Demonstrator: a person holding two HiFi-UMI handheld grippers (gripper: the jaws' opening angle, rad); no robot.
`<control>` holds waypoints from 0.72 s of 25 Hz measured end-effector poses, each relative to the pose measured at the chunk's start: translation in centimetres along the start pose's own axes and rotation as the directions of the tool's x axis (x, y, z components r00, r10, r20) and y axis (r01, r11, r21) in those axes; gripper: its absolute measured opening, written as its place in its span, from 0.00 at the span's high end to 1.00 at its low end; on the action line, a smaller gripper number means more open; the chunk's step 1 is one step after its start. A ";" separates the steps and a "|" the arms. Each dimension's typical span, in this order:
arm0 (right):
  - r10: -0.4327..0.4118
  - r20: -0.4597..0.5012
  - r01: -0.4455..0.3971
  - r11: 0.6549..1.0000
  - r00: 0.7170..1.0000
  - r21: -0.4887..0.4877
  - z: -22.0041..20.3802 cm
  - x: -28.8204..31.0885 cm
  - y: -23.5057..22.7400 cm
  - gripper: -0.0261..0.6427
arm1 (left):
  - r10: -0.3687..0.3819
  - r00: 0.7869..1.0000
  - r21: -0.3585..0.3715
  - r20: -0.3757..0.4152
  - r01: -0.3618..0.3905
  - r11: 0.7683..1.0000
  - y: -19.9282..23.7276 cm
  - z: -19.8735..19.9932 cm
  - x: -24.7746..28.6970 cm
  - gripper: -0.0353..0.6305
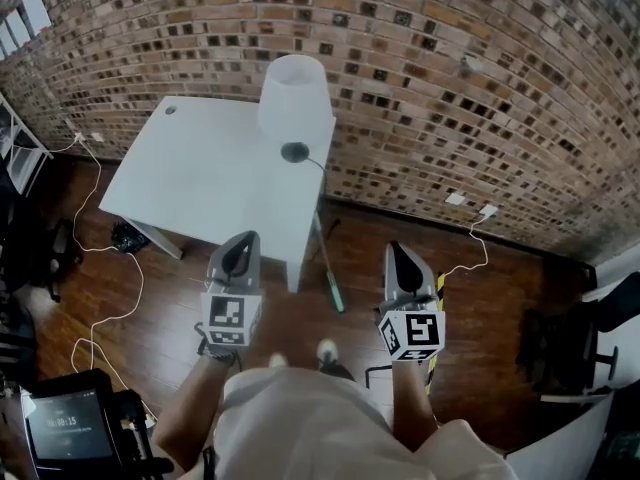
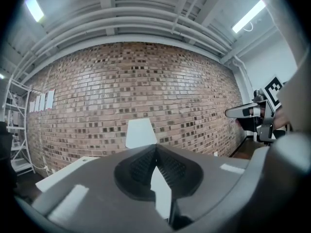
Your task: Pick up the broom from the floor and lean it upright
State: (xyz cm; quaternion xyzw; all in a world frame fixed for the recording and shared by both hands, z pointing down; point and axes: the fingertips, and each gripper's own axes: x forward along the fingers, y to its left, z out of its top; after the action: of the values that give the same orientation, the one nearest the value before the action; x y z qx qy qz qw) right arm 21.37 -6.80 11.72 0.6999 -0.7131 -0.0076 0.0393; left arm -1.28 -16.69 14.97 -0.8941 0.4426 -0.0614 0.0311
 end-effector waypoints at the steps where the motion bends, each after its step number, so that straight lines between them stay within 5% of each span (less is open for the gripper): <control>1: -0.005 0.000 0.005 1.000 1.000 -0.007 0.1 -0.2 0.2 0.94 | -0.006 1.000 0.002 -0.001 0.006 1.000 0.0 -0.1 -0.2 0.95; 18: -0.049 -0.014 0.048 0.996 0.999 -0.073 0.4 -7.6 5.9 0.94 | -0.163 0.986 0.014 0.022 0.163 0.987 -2.8 -2.1 -7.5 0.95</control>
State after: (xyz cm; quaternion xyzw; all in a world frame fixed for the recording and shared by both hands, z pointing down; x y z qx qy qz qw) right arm 15.63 0.87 11.32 0.7152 -0.6948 -0.0289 0.0700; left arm -3.85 -9.04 16.75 -0.9277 0.3672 -0.0559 0.0366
